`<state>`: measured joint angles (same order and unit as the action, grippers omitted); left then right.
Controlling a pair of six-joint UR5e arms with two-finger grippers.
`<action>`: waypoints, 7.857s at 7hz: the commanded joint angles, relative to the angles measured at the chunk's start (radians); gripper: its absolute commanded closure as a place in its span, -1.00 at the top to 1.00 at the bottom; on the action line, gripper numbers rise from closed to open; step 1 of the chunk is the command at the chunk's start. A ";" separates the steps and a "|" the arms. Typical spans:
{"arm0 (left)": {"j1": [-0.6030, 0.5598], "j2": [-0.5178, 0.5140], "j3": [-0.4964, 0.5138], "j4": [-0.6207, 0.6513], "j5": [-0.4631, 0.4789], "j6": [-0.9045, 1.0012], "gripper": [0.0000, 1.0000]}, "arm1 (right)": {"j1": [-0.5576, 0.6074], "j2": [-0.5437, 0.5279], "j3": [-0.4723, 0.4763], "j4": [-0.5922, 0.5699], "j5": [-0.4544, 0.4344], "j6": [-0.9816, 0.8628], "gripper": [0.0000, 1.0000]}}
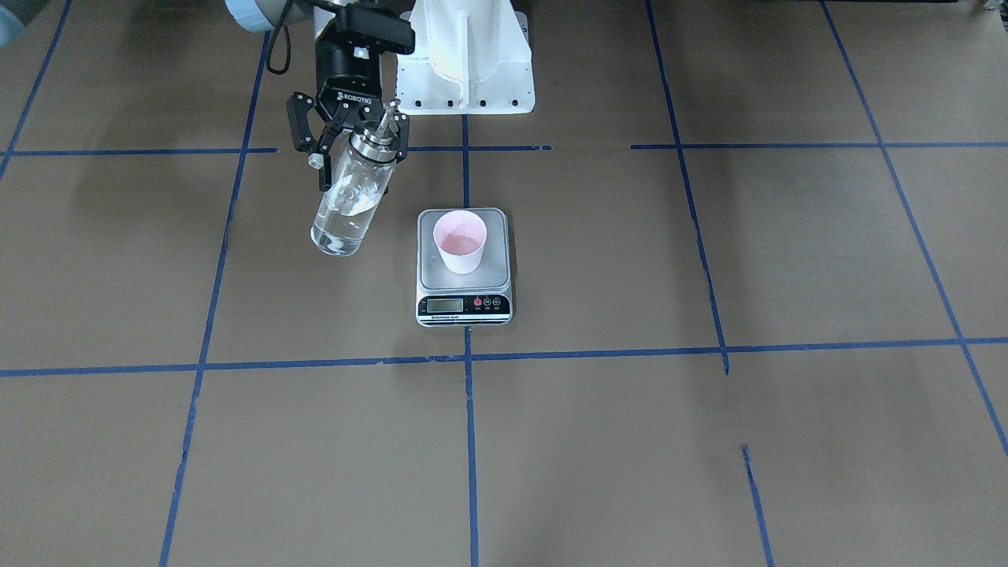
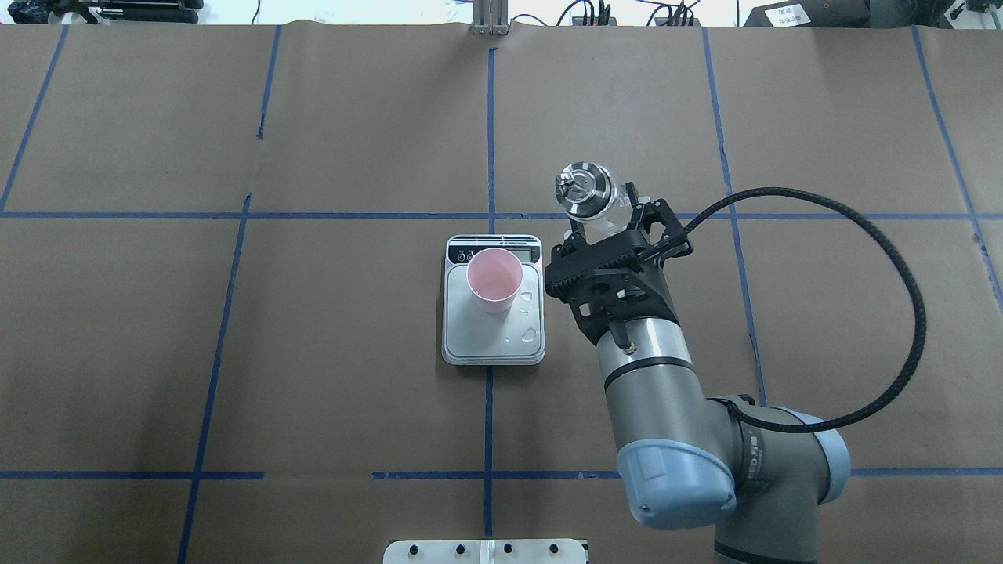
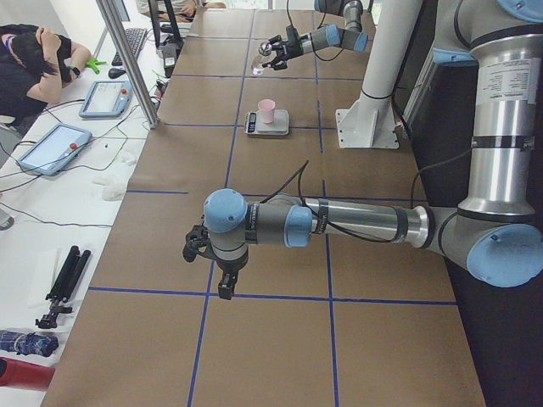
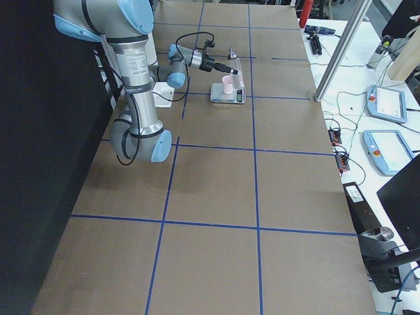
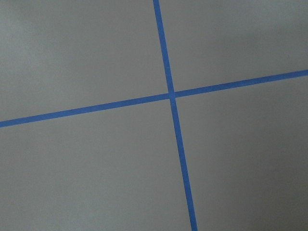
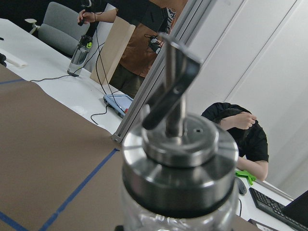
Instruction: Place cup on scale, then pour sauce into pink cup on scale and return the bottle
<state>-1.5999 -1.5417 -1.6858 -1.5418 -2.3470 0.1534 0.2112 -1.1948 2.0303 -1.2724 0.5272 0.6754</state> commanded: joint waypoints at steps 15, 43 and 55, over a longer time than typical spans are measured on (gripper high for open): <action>0.000 0.002 -0.003 -0.008 0.002 0.000 1.00 | 0.086 -0.413 -0.122 0.341 0.289 0.628 -1.00; 0.002 -0.006 -0.006 -0.011 -0.031 -0.002 1.00 | 0.858 -0.611 -0.146 0.400 1.335 -0.339 1.00; 0.002 -0.006 -0.006 -0.011 -0.038 0.006 1.00 | 1.286 -0.468 -0.312 -0.294 1.754 -0.695 1.00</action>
<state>-1.5984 -1.5462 -1.6920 -1.5524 -2.3854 0.1594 1.4967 -1.6637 1.7173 -1.5667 2.2787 -0.0197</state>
